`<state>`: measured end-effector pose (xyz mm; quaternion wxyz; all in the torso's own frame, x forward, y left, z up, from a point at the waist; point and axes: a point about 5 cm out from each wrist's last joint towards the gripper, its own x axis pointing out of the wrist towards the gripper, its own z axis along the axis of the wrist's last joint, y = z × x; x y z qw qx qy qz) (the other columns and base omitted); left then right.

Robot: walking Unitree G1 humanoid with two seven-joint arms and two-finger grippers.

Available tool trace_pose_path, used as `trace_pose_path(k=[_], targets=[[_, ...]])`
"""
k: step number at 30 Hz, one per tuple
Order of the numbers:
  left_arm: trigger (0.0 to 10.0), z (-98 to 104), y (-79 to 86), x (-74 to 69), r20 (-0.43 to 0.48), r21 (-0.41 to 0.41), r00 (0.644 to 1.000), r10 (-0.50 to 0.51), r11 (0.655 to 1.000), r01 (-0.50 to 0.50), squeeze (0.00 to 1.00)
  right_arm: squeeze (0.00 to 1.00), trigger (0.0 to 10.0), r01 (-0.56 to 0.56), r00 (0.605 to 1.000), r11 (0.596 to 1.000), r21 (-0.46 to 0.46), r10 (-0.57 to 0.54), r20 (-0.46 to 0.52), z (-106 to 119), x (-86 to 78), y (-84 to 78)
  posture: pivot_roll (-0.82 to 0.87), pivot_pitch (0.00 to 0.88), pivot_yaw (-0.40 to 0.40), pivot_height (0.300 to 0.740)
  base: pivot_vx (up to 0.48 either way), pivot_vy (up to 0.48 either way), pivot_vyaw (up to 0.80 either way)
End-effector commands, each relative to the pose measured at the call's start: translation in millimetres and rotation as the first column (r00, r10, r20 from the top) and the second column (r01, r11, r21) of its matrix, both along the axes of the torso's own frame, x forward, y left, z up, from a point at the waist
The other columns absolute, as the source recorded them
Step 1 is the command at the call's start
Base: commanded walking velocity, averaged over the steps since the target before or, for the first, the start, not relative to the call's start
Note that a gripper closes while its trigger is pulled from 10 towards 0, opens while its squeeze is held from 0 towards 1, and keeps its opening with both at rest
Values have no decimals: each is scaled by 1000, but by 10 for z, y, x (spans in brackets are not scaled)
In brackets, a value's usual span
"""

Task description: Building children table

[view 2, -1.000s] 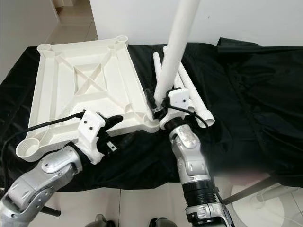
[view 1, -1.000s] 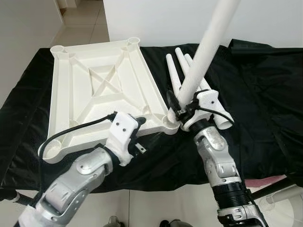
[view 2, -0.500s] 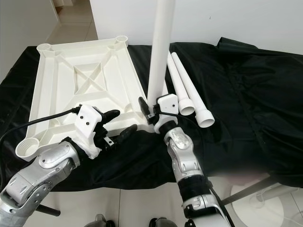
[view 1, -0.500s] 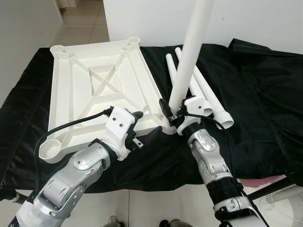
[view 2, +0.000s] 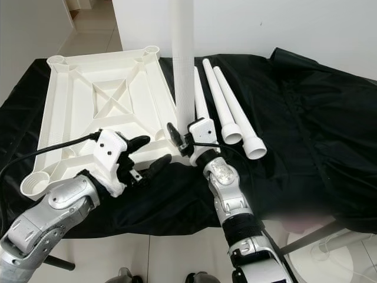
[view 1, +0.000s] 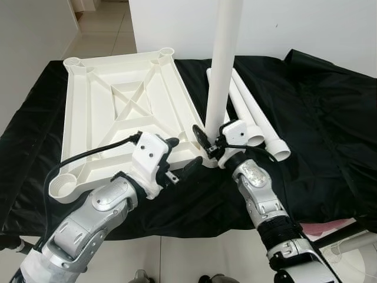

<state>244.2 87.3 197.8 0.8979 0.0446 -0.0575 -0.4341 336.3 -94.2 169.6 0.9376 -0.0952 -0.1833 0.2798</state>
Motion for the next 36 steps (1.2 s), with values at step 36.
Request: trace_pose_path(k=[36], targets=[[10000,-17,14,-120,-10,36,990,-139,990,139,0,0,10000,-76,943,994,82,99,-319,-543,36,-66,28,134,-23,740,0,0,0]])
